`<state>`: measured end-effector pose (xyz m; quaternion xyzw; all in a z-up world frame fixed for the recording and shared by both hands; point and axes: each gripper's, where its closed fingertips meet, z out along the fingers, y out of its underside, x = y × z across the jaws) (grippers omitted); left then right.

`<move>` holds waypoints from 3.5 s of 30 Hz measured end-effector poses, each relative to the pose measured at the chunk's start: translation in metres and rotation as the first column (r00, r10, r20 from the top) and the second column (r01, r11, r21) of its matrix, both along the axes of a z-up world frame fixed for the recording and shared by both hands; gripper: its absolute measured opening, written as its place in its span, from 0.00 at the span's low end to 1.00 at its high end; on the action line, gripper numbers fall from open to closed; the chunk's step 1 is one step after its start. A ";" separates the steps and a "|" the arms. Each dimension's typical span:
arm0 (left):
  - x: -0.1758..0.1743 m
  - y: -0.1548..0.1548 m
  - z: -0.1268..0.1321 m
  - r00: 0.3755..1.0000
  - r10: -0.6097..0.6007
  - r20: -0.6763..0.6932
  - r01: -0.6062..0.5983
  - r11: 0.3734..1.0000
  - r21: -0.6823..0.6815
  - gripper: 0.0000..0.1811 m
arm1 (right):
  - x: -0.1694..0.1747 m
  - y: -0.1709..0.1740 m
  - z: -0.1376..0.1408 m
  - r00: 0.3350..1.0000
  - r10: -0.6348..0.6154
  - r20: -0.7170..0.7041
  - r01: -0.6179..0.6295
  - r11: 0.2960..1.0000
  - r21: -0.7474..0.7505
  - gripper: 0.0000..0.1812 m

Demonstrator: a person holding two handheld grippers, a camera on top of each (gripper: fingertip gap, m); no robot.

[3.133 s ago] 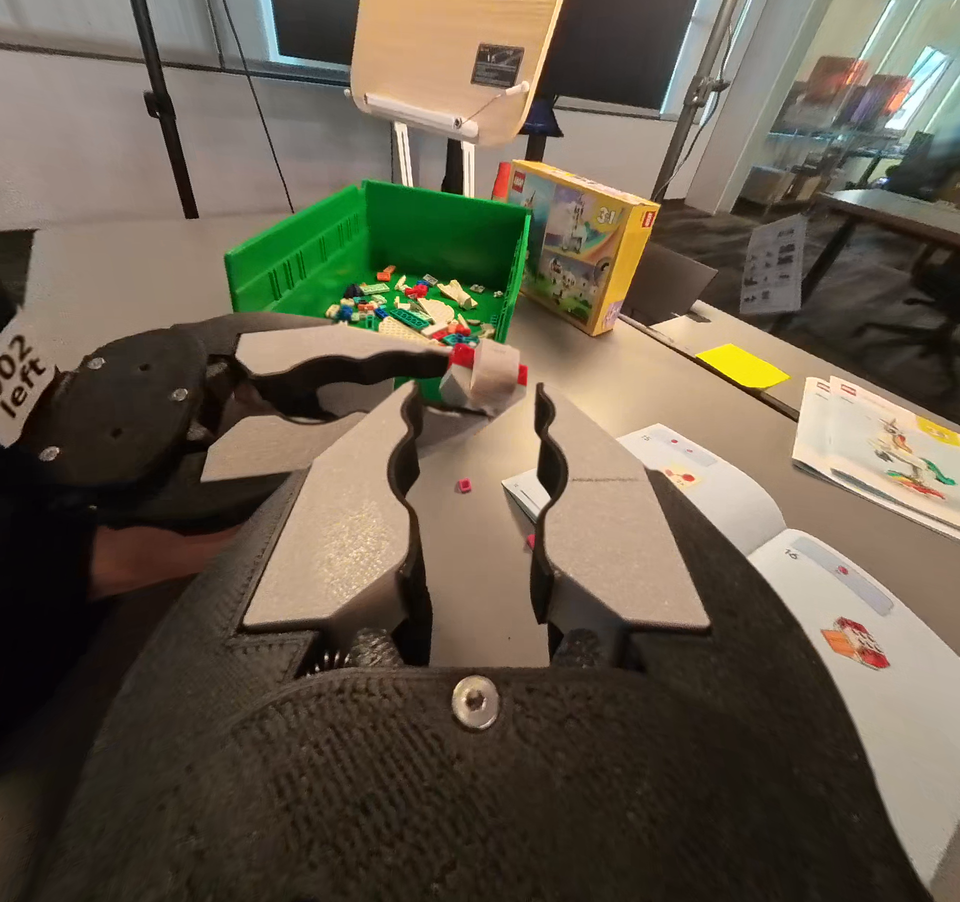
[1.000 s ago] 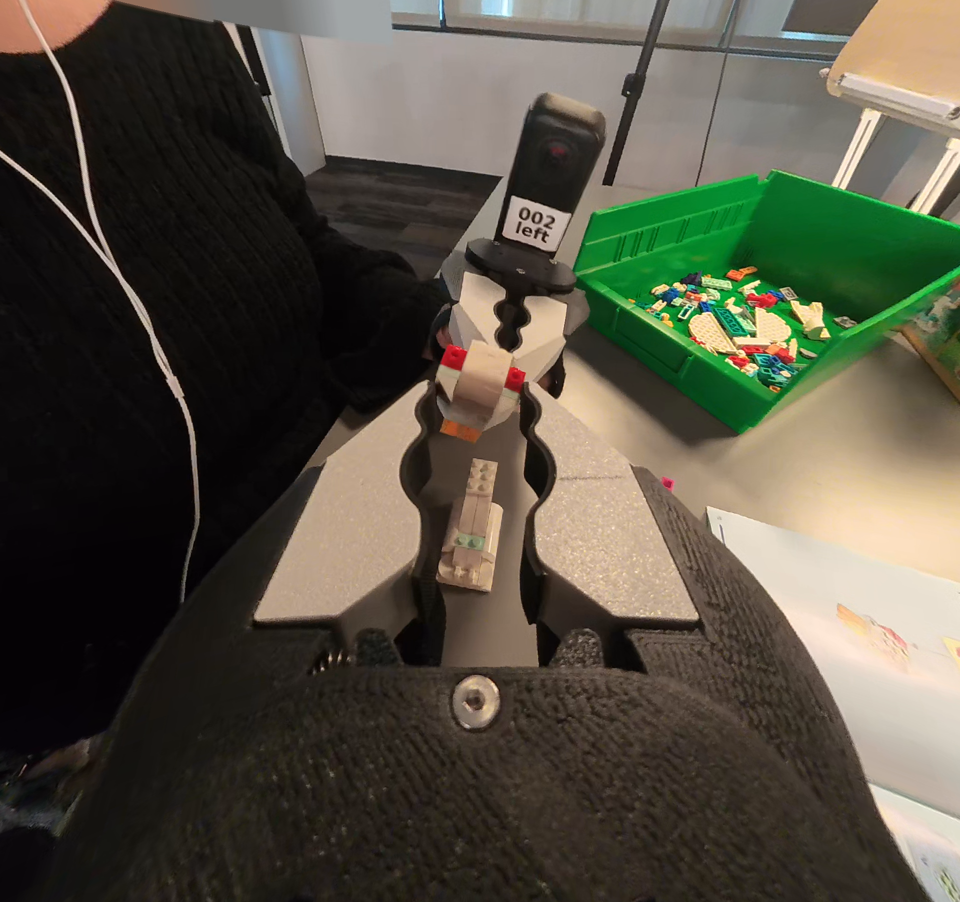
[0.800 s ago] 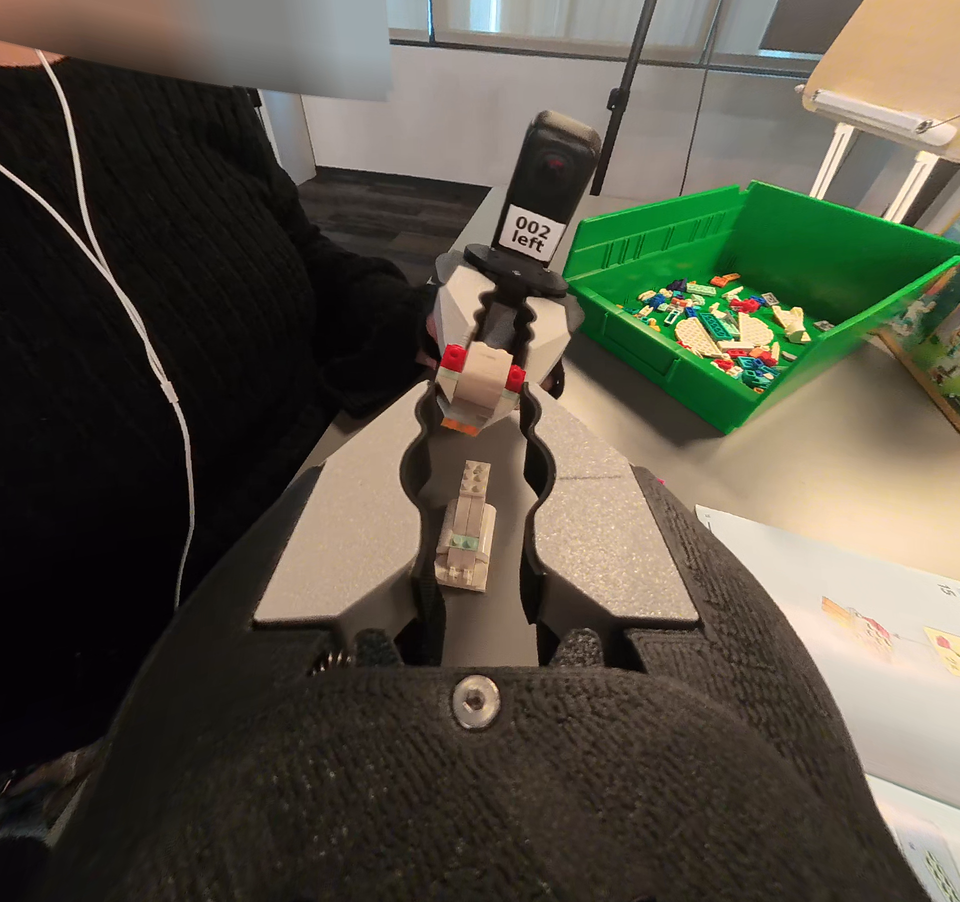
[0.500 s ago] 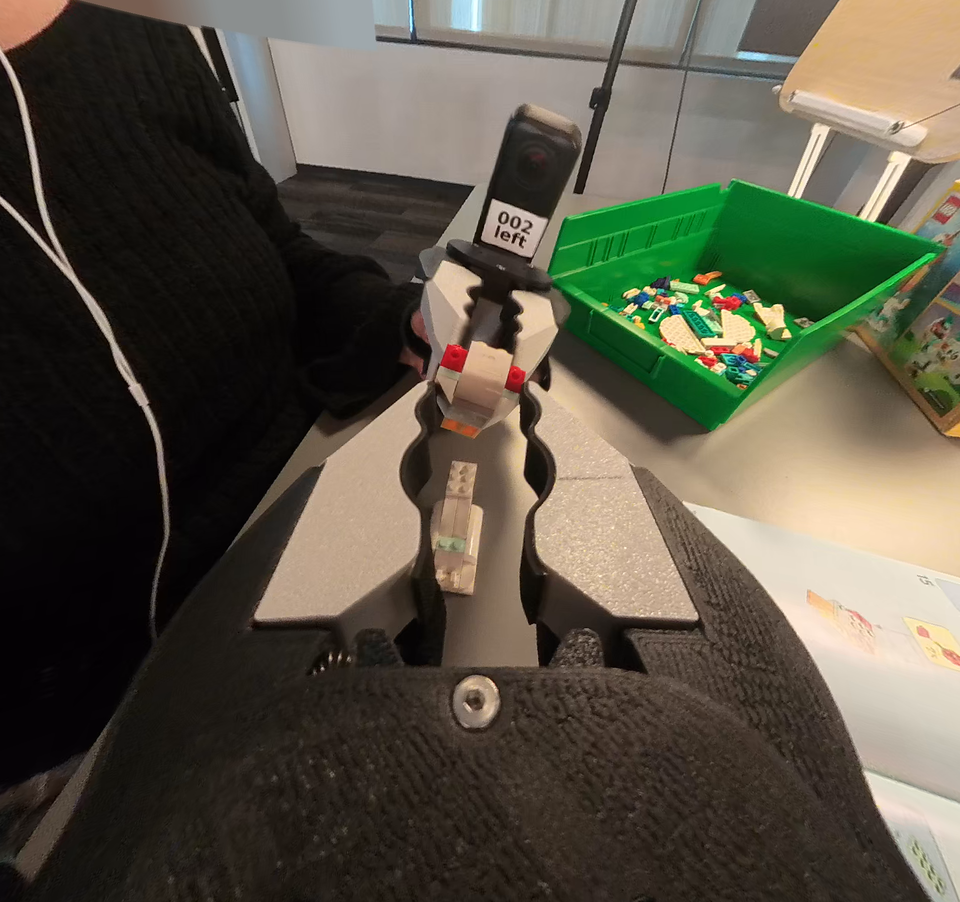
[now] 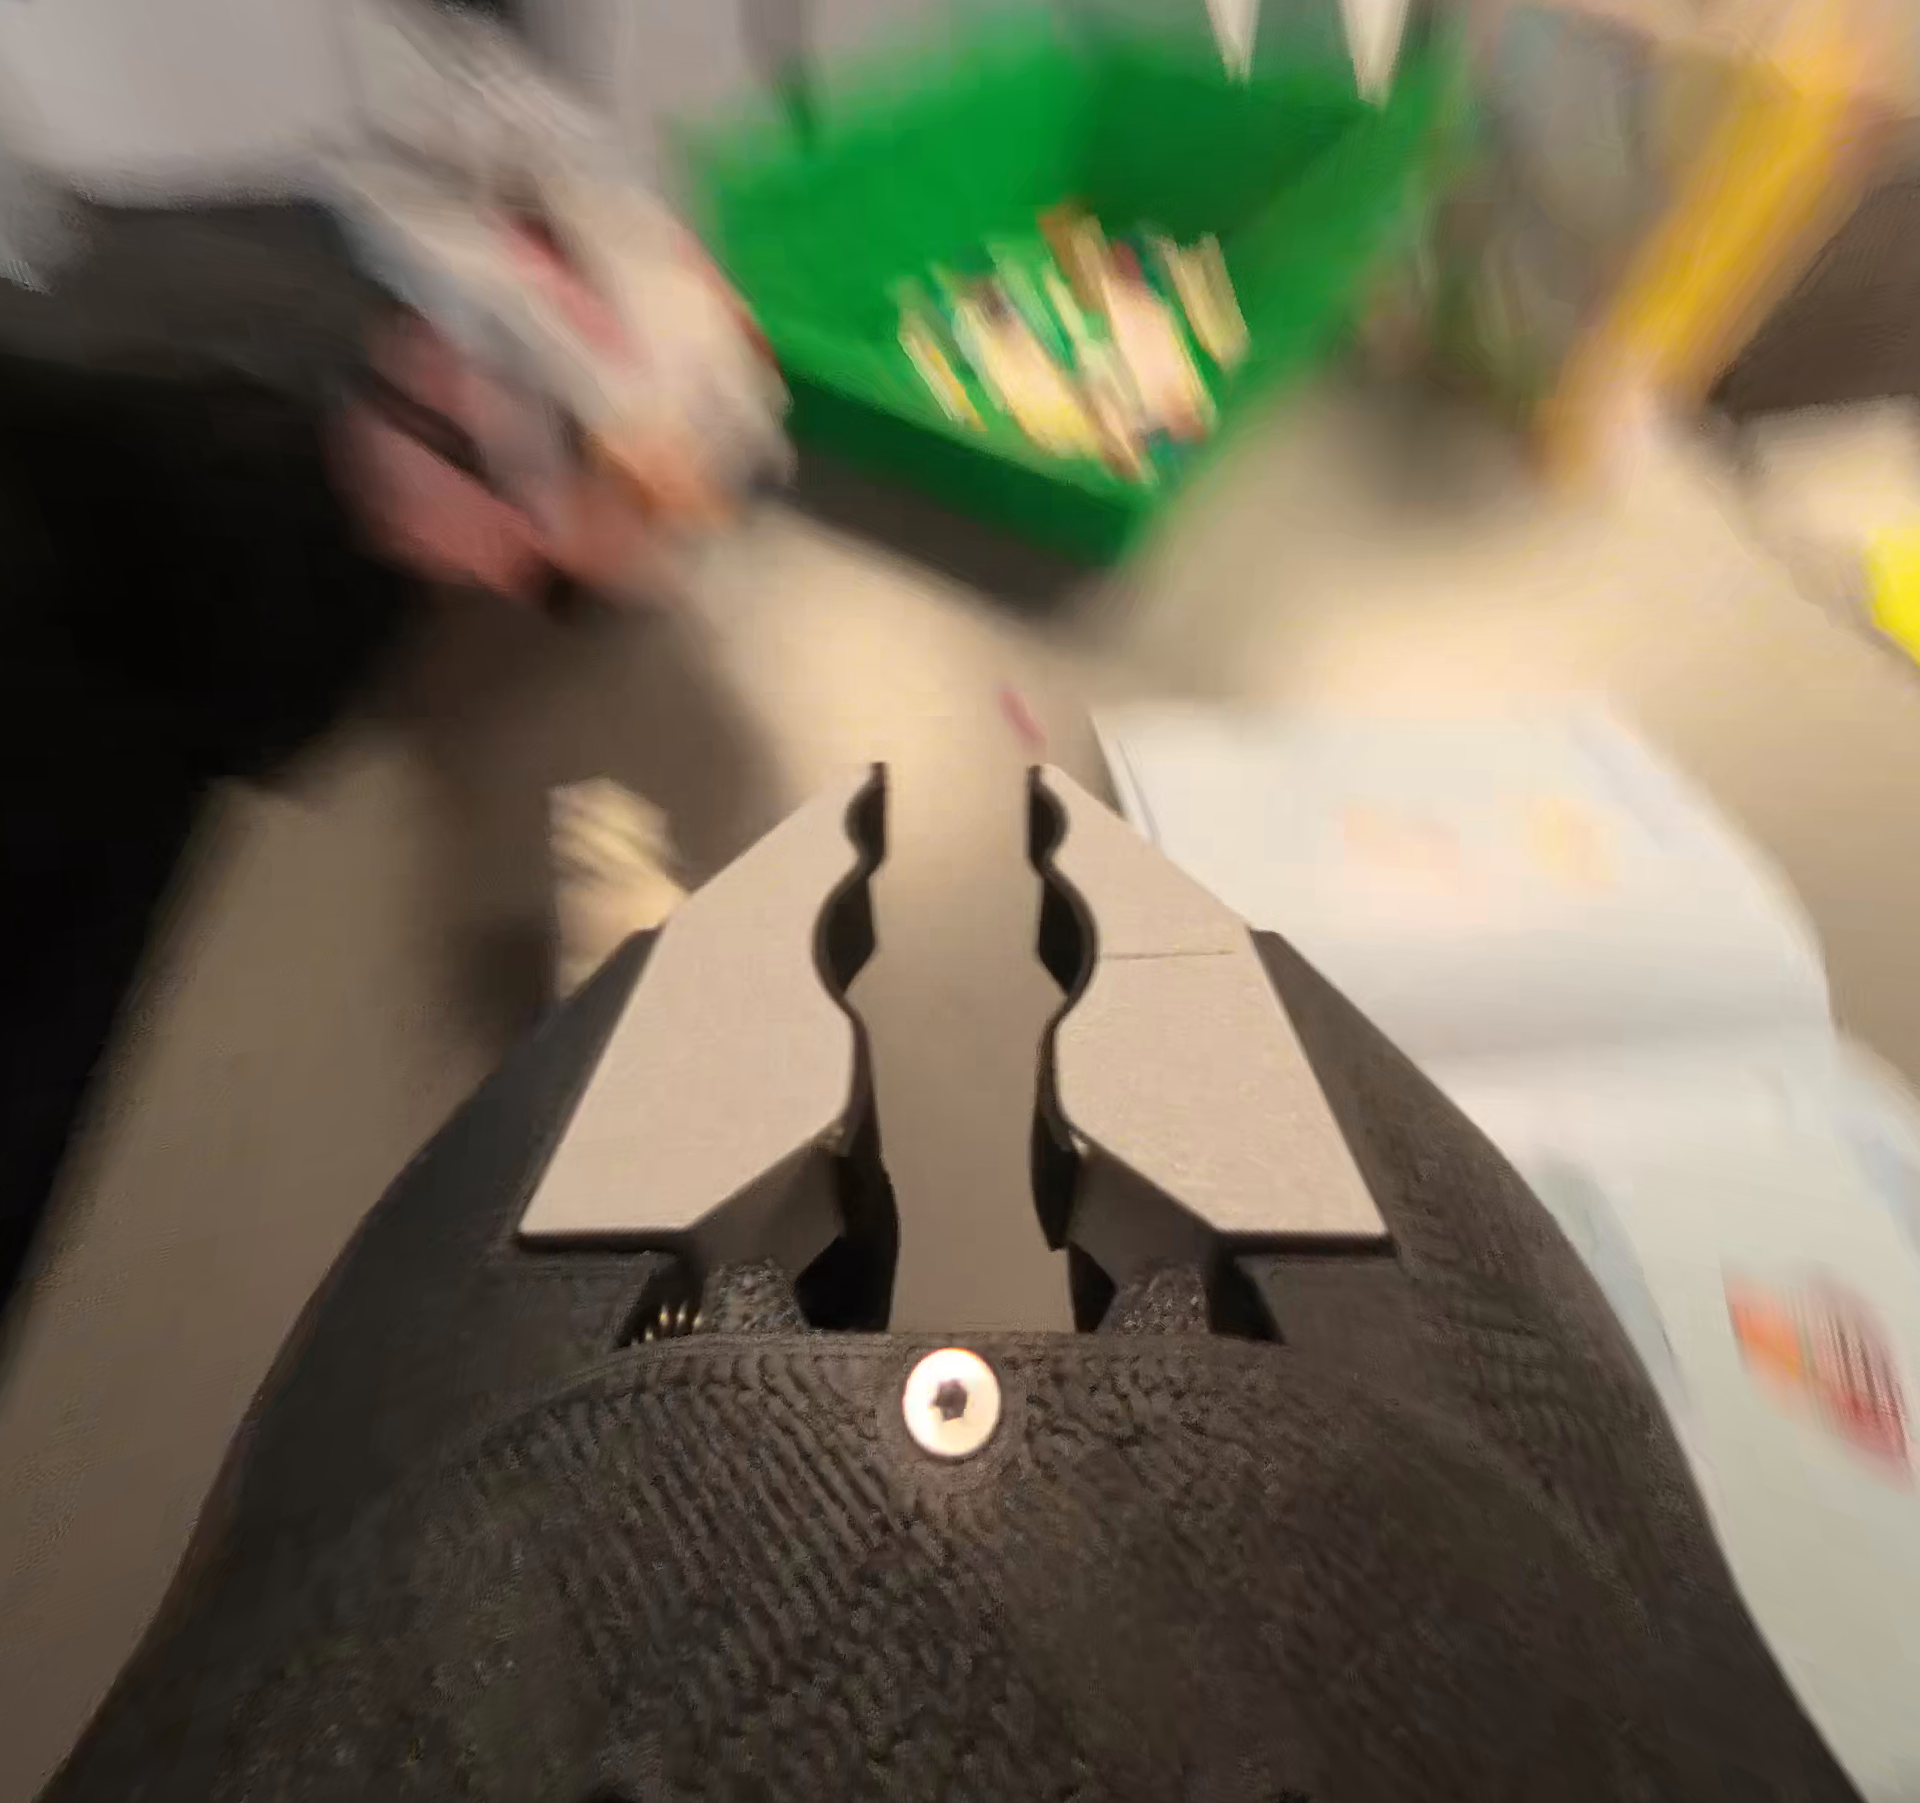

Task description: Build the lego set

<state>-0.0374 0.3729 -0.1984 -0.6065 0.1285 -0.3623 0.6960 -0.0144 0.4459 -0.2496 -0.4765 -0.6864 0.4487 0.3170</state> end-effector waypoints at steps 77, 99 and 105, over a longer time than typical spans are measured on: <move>-0.029 -0.005 0.017 0.985 0.071 0.155 -0.080 0.995 0.054 0.08 | -0.053 -0.083 0.083 0.977 0.206 -0.051 -0.153 0.850 0.505 0.04; -0.024 -0.011 0.026 0.980 -0.007 0.198 -0.009 0.997 0.079 0.08 | -0.050 -0.093 0.091 0.962 0.259 -0.088 -0.192 0.869 0.455 0.03; -0.039 -0.009 0.032 0.958 -0.001 0.288 -0.030 0.994 0.104 0.08 | -0.049 -0.088 0.106 0.958 0.223 -0.179 -0.133 0.902 0.412 0.05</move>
